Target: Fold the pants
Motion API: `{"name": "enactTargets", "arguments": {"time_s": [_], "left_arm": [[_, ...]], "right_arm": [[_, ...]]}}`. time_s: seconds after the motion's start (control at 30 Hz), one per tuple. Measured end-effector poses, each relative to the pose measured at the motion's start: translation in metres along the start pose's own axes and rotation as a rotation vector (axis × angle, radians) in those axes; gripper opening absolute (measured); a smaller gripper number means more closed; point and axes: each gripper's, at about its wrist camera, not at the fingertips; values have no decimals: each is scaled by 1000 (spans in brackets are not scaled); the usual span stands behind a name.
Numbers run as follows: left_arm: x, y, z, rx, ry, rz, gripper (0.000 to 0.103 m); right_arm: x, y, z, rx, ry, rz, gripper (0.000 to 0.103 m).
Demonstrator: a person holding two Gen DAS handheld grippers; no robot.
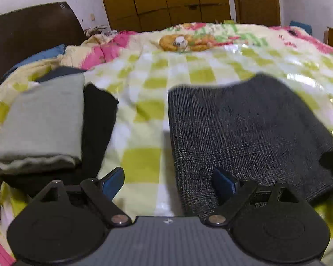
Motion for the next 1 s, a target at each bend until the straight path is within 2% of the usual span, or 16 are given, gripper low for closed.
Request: {"name": "enactTargets", "arguments": {"time_s": [0.07,0.13,0.23,0.3,0.37,0.43,0.47,0.63,0.77,0.9,1.0], "left_arm": [[8,7,2,31,5,-75,103],[16,12,-6,21,6,-127,103],[18,9,-11,28,52,-86,103],[22,7,-10,57,38,-119,103],[24,9,-9,84,-9,-149,103],[20,9,1,163,-59,-127,103],[17,10,4,168,-39,-103,103],[7,19,-13,120,-9,-49,103],[12,25,-32,71,-23,-78,103],[23,35,-37,41,-104,-159,103],[22,39,-20,49,-143,-183,103]], "right_arm": [[6,7,-10,-22,-8,1,66],[18,11,-27,-63,-5,-69,66],[26,7,-37,-60,-8,-110,67],[21,6,-35,-46,-10,-54,67],[11,8,-34,-44,-5,21,67],[9,11,-31,-19,-49,33,67],[9,12,-33,-23,-46,32,67],[13,17,-47,-59,-18,64,67],[9,24,-51,-84,-15,89,68],[-1,33,-45,-97,12,144,69],[-8,38,-28,-83,23,168,70]]}}
Point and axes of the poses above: each gripper's, at about its wrist camera, not at the fingertips, and z roughly the way its jaws point, x to its left, y to its top, and after that the axes turned 13 degrees about -x, right-handed
